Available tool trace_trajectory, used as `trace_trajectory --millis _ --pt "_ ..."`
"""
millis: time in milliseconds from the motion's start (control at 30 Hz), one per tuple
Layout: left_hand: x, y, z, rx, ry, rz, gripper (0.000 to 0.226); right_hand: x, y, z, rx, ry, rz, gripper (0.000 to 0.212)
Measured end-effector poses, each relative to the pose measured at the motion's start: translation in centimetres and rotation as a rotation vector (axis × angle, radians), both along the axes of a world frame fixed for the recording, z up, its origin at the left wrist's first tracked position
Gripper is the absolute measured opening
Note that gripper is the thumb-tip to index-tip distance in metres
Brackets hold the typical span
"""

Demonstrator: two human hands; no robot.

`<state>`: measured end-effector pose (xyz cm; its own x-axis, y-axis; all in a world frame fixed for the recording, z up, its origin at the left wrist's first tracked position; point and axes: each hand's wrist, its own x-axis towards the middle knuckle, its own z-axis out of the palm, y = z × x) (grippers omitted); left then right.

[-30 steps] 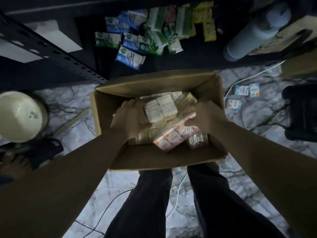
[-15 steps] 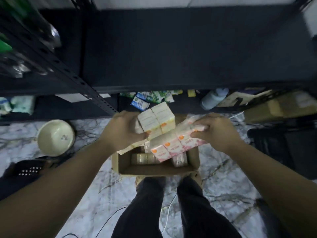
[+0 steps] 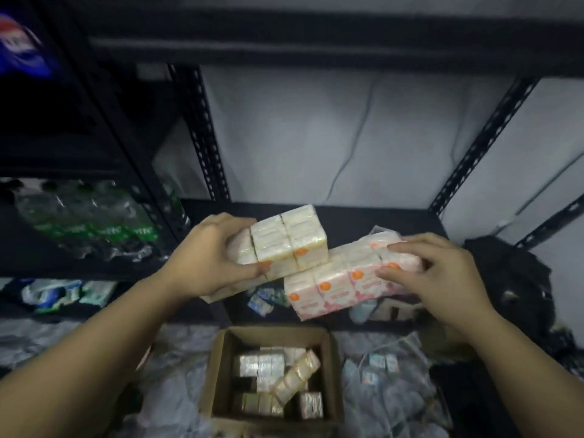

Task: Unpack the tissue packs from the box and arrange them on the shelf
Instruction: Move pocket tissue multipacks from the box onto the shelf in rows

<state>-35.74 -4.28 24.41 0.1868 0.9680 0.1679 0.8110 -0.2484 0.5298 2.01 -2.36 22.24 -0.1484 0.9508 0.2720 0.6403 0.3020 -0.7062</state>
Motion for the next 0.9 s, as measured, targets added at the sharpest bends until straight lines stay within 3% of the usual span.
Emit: trace_trajectory --millis 500,700,900 --pt "0.8 0.5 24.6 0.343 -0.014 -0.028 0.061 2.1 0.9 21.6 0.369 0.223 0.003 0.041" --pt "0.0 3.7 32.1 0.321 -0.004 -0.008 0.058 3.2 2.9 27.6 0.457 0.267 -0.077 0.044" --pt "-0.5 8.1 35.2 0.238 0.001 -0.02 0.045 4.0 7.3 30.3 0.481 0.222 -0.173 0.046"
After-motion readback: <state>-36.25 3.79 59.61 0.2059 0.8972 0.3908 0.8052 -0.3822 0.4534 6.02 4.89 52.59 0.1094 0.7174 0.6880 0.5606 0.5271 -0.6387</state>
